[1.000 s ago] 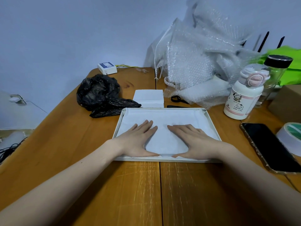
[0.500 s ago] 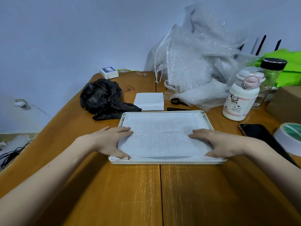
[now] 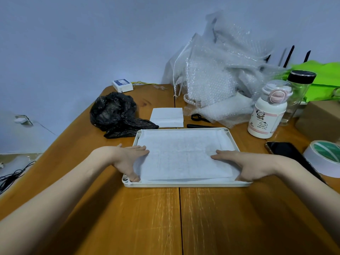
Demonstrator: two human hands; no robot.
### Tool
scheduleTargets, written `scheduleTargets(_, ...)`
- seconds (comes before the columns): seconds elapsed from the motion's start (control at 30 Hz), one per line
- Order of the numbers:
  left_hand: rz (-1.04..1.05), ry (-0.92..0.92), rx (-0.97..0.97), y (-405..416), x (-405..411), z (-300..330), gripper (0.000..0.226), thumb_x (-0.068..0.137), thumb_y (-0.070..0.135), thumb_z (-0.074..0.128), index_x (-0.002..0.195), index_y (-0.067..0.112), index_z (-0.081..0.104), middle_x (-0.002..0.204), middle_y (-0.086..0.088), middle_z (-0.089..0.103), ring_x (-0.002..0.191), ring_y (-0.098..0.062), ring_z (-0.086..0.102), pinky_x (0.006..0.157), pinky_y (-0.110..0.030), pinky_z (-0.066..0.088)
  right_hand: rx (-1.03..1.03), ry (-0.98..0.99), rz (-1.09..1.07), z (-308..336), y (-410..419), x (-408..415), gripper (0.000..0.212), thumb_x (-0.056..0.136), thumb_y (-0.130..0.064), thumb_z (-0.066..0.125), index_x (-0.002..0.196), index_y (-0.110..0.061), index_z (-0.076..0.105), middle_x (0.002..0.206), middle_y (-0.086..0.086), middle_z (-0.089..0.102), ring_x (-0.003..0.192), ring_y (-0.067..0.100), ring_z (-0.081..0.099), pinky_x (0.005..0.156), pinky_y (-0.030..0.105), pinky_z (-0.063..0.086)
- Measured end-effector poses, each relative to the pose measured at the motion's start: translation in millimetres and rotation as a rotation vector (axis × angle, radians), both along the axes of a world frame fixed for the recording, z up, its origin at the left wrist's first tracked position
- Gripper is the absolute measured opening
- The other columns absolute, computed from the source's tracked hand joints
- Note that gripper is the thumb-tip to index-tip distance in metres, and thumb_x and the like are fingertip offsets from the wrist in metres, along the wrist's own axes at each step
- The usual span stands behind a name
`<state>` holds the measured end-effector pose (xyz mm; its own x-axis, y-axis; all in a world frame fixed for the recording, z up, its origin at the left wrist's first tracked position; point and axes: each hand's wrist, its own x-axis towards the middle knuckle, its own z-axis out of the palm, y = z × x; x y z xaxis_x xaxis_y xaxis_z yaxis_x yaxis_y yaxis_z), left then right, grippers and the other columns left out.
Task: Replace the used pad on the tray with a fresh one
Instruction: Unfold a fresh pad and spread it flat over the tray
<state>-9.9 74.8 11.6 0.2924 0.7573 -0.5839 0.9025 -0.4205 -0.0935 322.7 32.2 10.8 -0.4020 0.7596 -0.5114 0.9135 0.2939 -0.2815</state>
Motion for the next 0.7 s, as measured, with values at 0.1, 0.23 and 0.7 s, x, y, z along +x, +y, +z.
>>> scheduleTargets(0.1, 0.066, -0.265, -0.041, 0, -4, 8, 0.116, 0.061, 0.084, 0.050, 0.151, 0.025, 0.007, 0.160, 0.005, 0.008, 0.146, -0.017, 0.015, 0.119, -0.048, 0.008, 0.007, 0.253, -0.085, 0, 2, 8, 0.073, 0.084, -0.023, 0.067, 0.144, -0.032, 0.025, 0.153, -0.012, 0.026, 0.137, 0.004, 0.026, 0.110, 0.020, 0.019)
scheduleTargets(0.23, 0.135, -0.562, 0.250, 10, 17, -3, 0.077, 0.089, 0.058, 0.046, 0.148, 0.015, 0.024, 0.157, -0.002, 0.021, 0.143, -0.020, 0.022, 0.117, -0.037, 0.019, 0.350, 0.359, -0.236, -14, 25, -1, 0.062, 0.087, -0.040, 0.059, 0.141, -0.026, 0.034, 0.149, -0.001, 0.032, 0.136, 0.016, 0.030, 0.113, 0.034, 0.026)
scheduleTargets(0.7, 0.324, -0.498, 0.550, 29, 52, -74, 0.073, 0.089, 0.066, 0.025, 0.146, 0.021, 0.023, 0.148, -0.012, 0.020, 0.143, -0.033, 0.008, 0.117, -0.047, 0.011, 0.570, 0.052, -0.338, -66, 57, -39, 0.065, 0.093, -0.057, 0.026, 0.148, -0.024, 0.018, 0.153, 0.011, 0.017, 0.143, 0.032, 0.008, 0.117, 0.042, 0.011)
